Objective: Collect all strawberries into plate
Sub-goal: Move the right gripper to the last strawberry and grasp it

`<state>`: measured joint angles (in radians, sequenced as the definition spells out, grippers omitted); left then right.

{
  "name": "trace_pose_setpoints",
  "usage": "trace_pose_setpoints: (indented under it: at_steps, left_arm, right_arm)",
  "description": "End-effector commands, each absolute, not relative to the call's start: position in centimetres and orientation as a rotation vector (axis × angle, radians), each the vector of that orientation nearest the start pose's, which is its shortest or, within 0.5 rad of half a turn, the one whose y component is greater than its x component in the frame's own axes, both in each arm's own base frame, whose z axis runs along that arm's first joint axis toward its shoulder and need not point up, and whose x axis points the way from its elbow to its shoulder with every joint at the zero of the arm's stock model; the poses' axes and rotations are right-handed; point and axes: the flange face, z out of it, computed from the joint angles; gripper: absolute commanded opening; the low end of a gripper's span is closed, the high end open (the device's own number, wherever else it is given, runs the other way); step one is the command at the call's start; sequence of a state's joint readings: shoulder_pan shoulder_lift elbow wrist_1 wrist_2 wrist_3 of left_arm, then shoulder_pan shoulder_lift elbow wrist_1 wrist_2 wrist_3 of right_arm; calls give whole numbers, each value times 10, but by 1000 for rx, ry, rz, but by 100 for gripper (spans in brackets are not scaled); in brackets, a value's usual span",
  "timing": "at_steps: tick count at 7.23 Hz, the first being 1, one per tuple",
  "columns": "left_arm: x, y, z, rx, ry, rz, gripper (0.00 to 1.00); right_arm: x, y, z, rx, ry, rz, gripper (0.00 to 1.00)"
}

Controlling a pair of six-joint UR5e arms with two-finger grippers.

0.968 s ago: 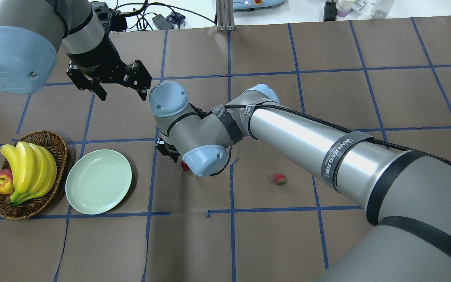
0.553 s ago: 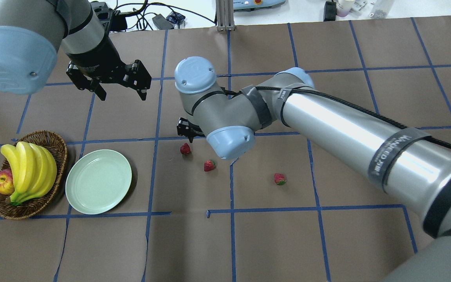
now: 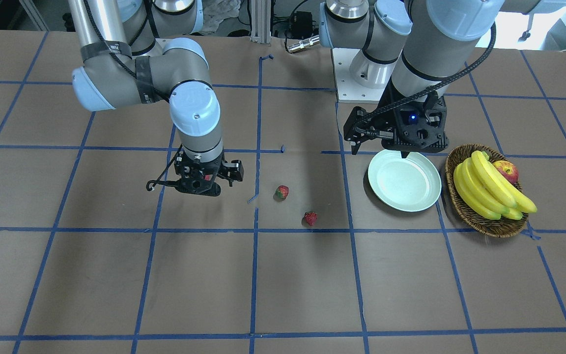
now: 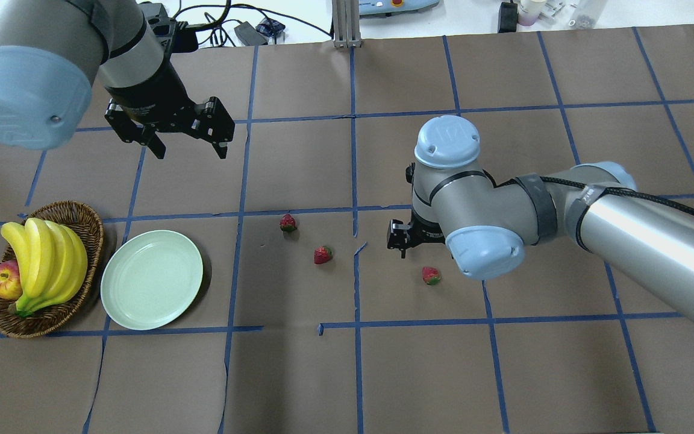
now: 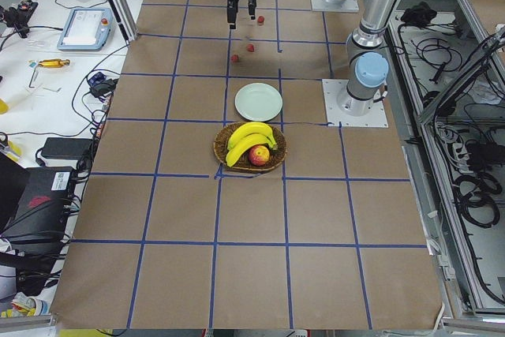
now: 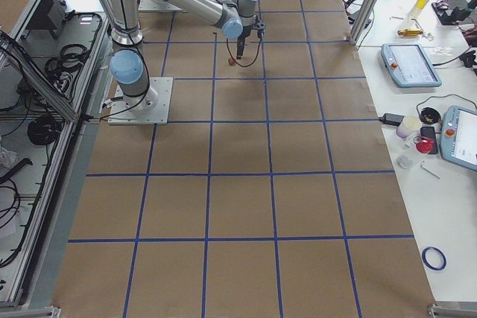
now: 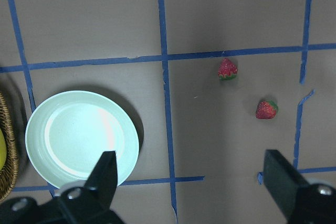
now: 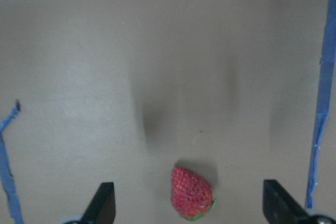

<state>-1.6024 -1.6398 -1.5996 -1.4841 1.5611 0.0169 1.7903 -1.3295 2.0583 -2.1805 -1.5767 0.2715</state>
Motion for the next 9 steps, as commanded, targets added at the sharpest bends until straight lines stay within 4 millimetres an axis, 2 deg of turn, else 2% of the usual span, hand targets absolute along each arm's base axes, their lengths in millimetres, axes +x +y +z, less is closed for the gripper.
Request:
trace_pose_setpoints:
  at_steps: [1, 2, 3, 4, 5, 6, 7, 8, 9]
  left_arm:
    - [-151, -513, 445, 75, 3151, 24, 100]
    - [-151, -513, 445, 77, 3150, 24, 100]
    - [-151, -513, 445, 77, 3150, 24, 100]
    - [-151, -513, 445, 77, 3150, 24, 100]
    - [-151, -513, 445, 77, 3151, 24, 100]
    - [-151, -513, 445, 77, 3150, 22, 100]
    - [-151, -514, 446, 77, 3151, 3, 100]
    - [-151, -514, 446, 77, 3151, 3, 100]
    - [-151, -514, 446, 77, 3151, 3, 100]
  right_arm:
    - [227, -421, 181, 63, 3162, 228, 100]
    - [227, -418, 178, 57, 3158, 240, 90]
    - [227, -416, 175, 62, 3155, 238, 66]
    - [227, -417, 177, 50, 3155, 228, 23]
    - [227, -418, 177, 50, 3153, 224, 0]
    - [229, -425, 185, 52, 3152, 188, 0]
    - [240, -448, 200, 83, 3107, 106, 0]
    - [262, -482, 218, 193, 3049, 47, 0]
    - [299, -504, 221, 255, 3014, 37, 0]
